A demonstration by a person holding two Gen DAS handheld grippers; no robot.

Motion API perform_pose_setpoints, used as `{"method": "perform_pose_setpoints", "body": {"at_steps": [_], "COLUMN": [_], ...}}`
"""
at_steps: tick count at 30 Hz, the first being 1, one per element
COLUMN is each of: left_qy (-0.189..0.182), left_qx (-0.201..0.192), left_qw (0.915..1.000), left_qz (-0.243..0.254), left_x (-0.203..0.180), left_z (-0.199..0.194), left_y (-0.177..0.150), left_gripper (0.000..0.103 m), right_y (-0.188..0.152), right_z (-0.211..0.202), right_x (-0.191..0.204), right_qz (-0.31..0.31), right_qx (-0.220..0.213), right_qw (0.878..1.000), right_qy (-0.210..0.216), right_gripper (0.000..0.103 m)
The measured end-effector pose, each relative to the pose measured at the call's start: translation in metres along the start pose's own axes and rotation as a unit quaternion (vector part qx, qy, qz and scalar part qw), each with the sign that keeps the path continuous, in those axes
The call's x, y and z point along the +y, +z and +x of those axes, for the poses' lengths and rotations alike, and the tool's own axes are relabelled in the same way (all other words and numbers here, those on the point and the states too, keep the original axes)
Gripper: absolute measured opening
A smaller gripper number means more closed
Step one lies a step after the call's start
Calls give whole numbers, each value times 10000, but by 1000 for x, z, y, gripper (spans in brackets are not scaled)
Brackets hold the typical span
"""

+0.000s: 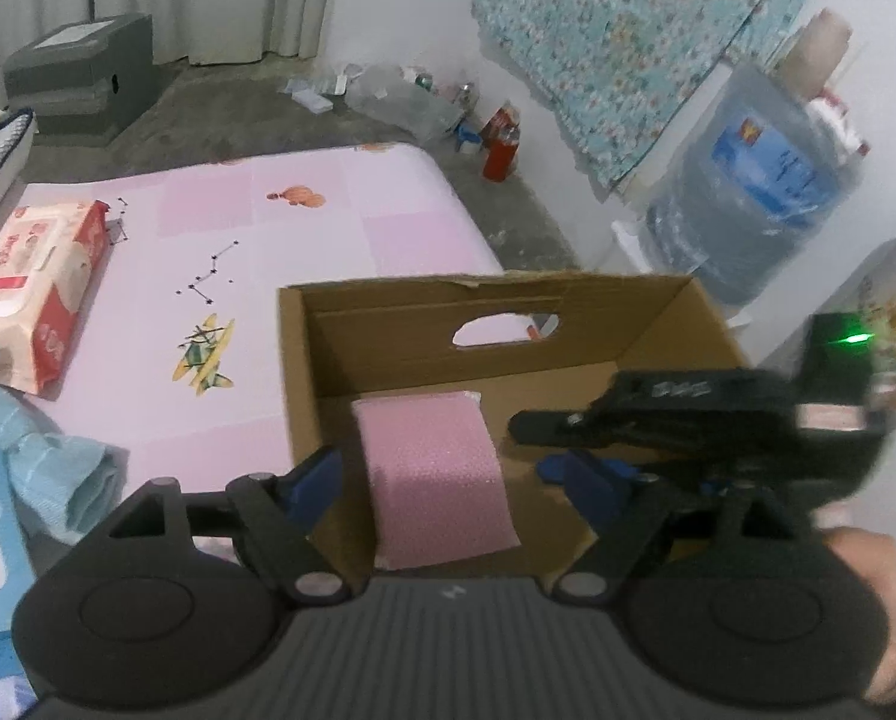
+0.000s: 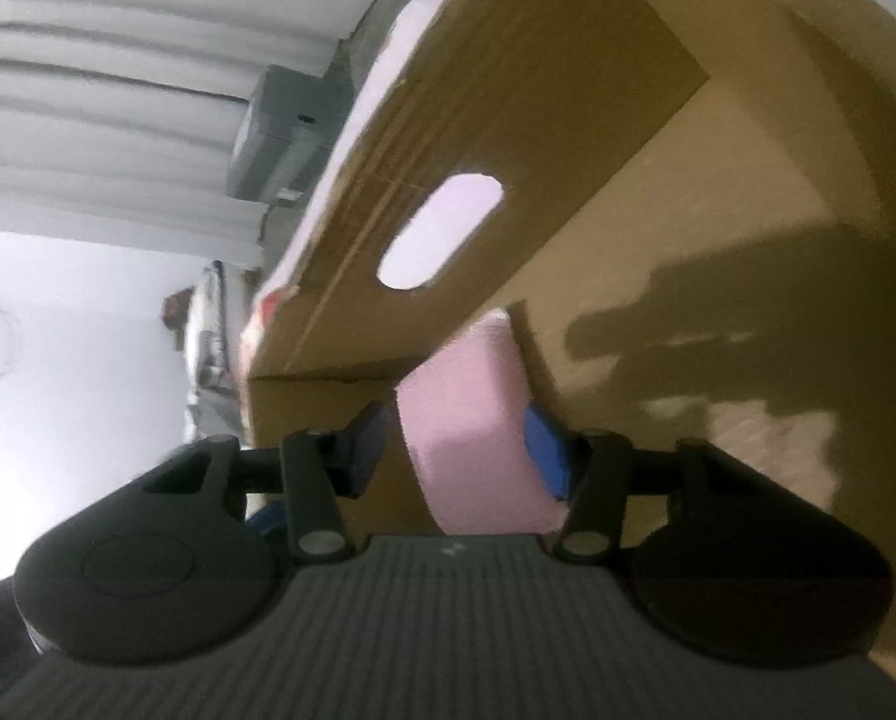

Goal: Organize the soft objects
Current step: 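Carry the pink sponge with the left tool into the cardboard box and release, then grasp the blue boxed masks with the left tool from the bed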

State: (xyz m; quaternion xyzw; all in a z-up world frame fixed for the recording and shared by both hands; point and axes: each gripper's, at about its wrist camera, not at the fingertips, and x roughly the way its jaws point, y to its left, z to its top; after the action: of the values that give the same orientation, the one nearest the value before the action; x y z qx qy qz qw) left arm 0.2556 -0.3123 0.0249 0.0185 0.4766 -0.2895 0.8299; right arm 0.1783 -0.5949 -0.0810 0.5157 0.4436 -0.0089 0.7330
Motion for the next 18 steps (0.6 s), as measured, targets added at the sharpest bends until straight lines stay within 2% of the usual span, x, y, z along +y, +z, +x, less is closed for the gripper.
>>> {"method": "perform_pose_setpoints", "body": {"at_steps": [2,7,13,18], "left_qy": [92,219,594,663], "left_qx": [-143,-295,-418,-474], "left_qw": [9998,9992,9971,9953], "left_qz": [-35,-162,-238,-524], "left_x": [7,29,61,99], "left_z": [-17,-48,-75,-101], "left_y": [-4,-10,-27,-46], "left_gripper": [89,90,92,100], "right_y": [-2,-8,-7,-12], "right_z": [10,44,55,46], "right_x": [3,16,27,31], "right_qz": [-85,-425,-818,-1077], "right_qx": [74,248,49,23], "right_qw": [9998,9976,9948,9917], "right_qy": [-139,-482,-603,-697], "right_gripper": [43,21,20,23]}}
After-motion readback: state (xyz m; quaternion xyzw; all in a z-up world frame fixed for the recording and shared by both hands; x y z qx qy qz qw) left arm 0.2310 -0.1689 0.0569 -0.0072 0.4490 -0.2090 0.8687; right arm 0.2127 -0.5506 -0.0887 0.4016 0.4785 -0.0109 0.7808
